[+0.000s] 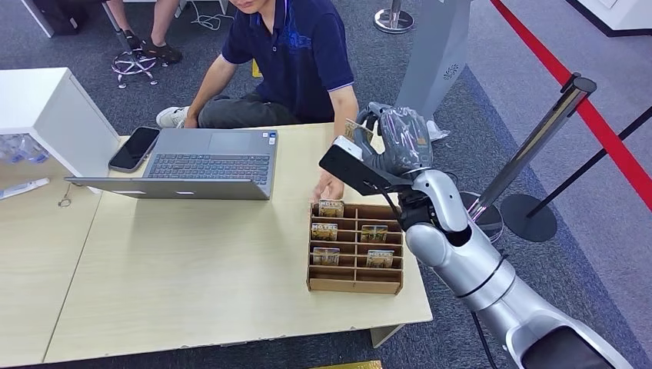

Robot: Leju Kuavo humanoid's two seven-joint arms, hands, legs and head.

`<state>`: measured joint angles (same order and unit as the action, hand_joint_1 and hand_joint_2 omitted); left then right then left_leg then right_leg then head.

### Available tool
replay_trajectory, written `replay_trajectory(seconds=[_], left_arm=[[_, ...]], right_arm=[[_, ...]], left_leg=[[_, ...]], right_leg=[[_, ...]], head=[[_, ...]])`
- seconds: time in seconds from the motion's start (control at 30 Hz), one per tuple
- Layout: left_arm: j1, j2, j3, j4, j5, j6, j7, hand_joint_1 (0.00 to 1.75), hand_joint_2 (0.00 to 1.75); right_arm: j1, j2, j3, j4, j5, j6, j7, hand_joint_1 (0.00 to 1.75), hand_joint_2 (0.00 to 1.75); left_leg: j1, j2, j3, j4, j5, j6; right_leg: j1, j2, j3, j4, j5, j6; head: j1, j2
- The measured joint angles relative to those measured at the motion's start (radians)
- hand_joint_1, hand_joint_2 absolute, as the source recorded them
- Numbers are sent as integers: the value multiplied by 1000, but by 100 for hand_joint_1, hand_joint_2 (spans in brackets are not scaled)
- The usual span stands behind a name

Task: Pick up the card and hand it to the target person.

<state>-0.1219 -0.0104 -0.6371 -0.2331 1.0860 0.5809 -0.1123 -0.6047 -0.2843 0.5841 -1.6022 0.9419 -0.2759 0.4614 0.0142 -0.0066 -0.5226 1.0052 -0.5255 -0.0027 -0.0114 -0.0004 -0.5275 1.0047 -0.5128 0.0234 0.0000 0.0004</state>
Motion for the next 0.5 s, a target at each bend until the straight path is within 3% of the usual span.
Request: replay_trajectory(seconds=[0.5], left_arm=[[-2, -2, -42, 0, -43, -10, 20, 0, 0]], right_arm=[[-68, 84, 27, 263, -36, -64, -76, 146, 175]], left_leg=[[0, 0, 0, 0, 0, 0]], right_leg=[[0, -1, 0, 0, 0, 0]], head=[[0, 0]])
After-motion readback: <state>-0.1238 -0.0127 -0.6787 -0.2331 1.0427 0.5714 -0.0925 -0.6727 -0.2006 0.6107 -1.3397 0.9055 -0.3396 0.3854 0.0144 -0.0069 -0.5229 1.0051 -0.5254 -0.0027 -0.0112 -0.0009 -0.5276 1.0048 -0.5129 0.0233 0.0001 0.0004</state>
